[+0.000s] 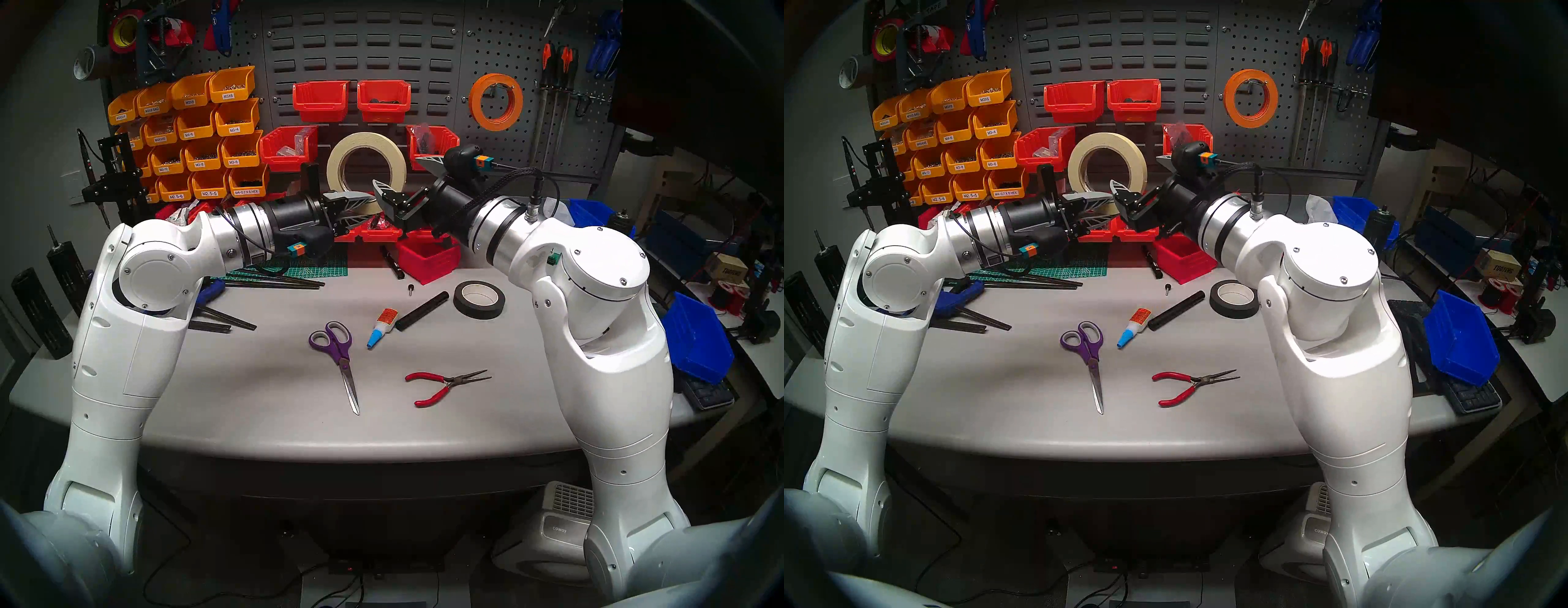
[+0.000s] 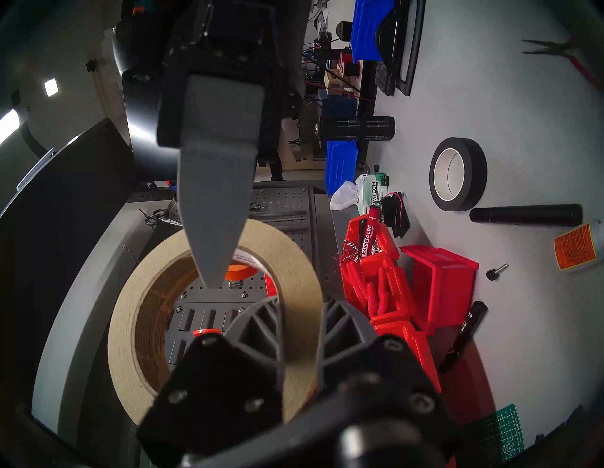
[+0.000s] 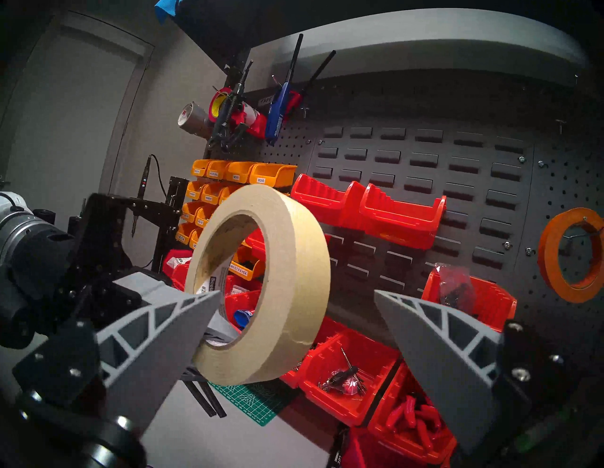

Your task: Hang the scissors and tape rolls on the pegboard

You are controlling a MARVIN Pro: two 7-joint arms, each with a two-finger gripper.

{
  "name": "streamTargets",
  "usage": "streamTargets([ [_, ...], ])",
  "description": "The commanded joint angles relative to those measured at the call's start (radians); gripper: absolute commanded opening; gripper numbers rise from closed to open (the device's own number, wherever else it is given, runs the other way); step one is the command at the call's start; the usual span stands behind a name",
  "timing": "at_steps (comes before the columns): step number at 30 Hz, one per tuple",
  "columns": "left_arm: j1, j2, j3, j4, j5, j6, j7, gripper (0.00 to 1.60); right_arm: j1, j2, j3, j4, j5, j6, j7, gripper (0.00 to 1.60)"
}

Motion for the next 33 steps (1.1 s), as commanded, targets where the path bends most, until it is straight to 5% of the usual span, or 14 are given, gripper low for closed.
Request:
streamTargets([
  [1, -0.023, 0.004, -0.027, -0.031, -0.015, -0.008, 0.012, 0.00, 0.091, -0.022, 0.014, 0.009, -0.016, -0.055, -0.018, 1.60],
  [11, -0.020, -0.005, -0.024, -0.033, -0.016, -0.022, 0.008, 0.00, 0.141, -0.044, -0.013, 0.037, -0.013, -0.072, 0.004, 1.56],
  [14, -0.019, -0.007, -0.024, -0.034, -0.013, -0.027, 0.009, 0.00, 0.148, -0.041, -0.023, 0.046, -0.019, -0.072, 0.009, 1.29],
  [18, -0.019, -0.006, -0.025, -0.039, -0.005, -0.035, 0.007, 0.00, 0.157, -0.039, -0.033, 0.053, -0.016, -0.062, 0.021, 1.32],
  [20, -0.020, -0.004, -0.027, -0.044, 0.003, -0.042, 0.007, 0.00, 0.160, -0.037, -0.038, 0.055, -0.021, -0.060, 0.022, 1.15],
  [23, -0.020, -0.003, -0.029, -0.047, 0.002, -0.045, 0.005, 0.00, 0.163, -0.034, -0.042, 0.058, -0.024, -0.056, 0.028, 1.19],
  [24, -0.020, -0.002, -0.031, -0.052, 0.001, -0.045, 0.002, 0.00, 0.166, -0.033, -0.044, 0.060, -0.025, -0.056, 0.033, 1.32],
  [28, -0.020, -0.002, -0.034, -0.057, 0.001, -0.047, -0.002, 0.00, 0.170, -0.026, -0.049, 0.062, -0.039, -0.059, 0.039, 1.19],
  [30, -0.018, -0.004, -0.037, -0.059, 0.000, -0.047, -0.007, 0.00, 0.174, -0.031, -0.048, 0.059, -0.053, -0.066, 0.036, 0.00],
  [33, -0.015, -0.005, -0.038, -0.061, -0.002, -0.044, -0.009, 0.00, 0.174, -0.030, -0.045, 0.055, -0.054, -0.065, 0.040, 0.00],
])
